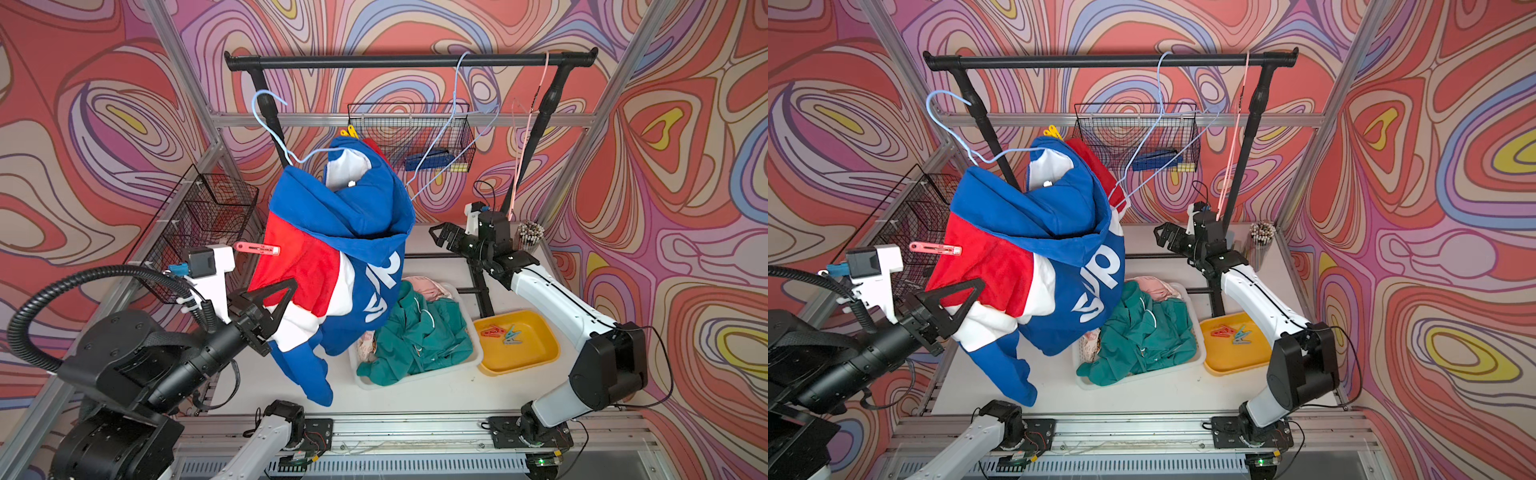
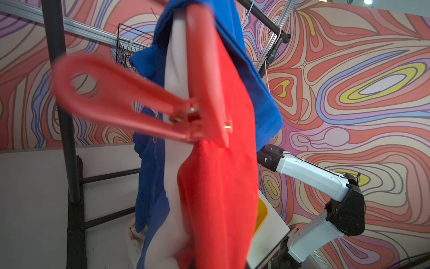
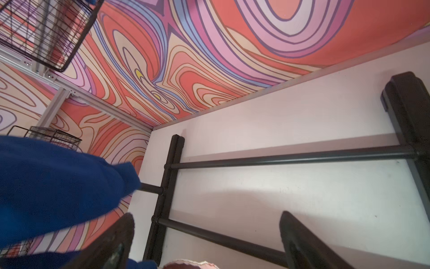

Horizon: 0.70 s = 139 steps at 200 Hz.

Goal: Remove the clothespins securing jackets to the hanger
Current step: Place the hanger in the basket.

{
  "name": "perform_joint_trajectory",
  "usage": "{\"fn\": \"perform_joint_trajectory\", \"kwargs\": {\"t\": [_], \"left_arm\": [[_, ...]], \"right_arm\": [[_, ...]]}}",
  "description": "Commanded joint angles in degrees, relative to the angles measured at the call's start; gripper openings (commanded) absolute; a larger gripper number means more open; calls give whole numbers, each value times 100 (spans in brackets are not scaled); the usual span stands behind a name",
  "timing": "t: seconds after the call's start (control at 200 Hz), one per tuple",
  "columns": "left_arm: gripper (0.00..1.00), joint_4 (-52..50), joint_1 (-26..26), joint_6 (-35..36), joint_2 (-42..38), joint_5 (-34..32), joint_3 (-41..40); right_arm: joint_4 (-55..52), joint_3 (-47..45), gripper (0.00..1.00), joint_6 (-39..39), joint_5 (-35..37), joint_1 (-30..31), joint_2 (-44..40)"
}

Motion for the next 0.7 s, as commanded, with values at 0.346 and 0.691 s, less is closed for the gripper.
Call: {"fn": "perform_joint_trajectory", "kwargs": {"t": [0.346, 0.691], "left_arm": [[0, 1411, -189, -733, -262, 1510, -589], [0, 2220, -201, -976, -66, 2160, -1408]], "right_arm": [[368, 310, 97, 155, -265, 662, 481], [1113, -1420, 92, 616, -453, 938, -920]]}}
